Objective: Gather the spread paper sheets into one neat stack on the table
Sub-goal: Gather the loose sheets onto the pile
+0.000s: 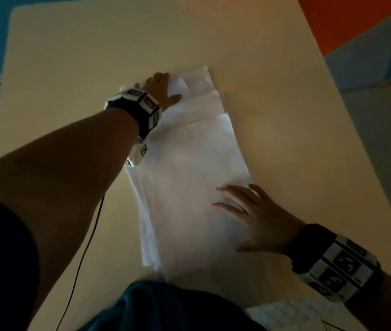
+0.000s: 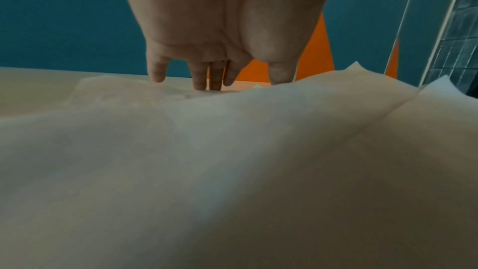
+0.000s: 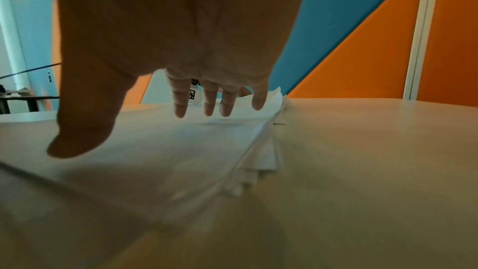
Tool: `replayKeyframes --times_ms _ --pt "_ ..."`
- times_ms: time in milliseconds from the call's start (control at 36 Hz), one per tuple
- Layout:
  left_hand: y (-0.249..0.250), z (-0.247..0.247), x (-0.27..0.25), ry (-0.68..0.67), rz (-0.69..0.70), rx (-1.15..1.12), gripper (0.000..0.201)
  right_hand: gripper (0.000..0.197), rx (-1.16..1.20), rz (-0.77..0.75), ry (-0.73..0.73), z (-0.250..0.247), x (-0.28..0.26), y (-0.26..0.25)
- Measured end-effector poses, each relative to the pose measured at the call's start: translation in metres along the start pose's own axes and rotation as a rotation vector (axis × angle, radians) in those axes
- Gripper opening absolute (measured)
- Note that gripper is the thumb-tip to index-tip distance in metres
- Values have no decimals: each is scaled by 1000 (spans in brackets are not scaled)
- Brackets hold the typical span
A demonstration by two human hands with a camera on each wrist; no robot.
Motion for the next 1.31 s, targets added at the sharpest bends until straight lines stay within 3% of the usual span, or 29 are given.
replayKeyframes --times_ms 139,306,528,667,806,889,972,1056,1306 --pt "6 -4 3 13 -13 7 68 99 -2 -60 -8 10 -12 -14" --pt "9 -5 11 35 -47 56 67 77 53 -77 104 16 -9 -21" --pt "12 -20 18 -47 -106 35 66 73 38 -98 218 11 10 -23" --pt "7 -14 15 -25 -54 28 63 66 11 -163 212 12 9 -29" --pt "13 -15 10 -68 -37 51 54 62 30 -140 249 7 24 -30" --pt "14 -19 7 -121 -59 10 65 58 30 -103 250 3 33 -30" --pt "10 -17 6 -64 -56 -11 64 54 33 -93 242 -1 37 -31" --pt "7 -14 -2 -12 -61 -32 62 54 17 -130 241 -3 38 -36" --pt "9 -18 -12 -91 -18 -73 62 66 2 -93 288 -3 56 -36"
Point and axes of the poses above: each hand's wrist, its own x-axis towards the middle knuckle, its own z-axis out of the palm, y = z × x, the point moved 2 cm from there along x, towards the middle knuckle, and after that the axes turned 8 degrees about y, right-handed, at the moved point
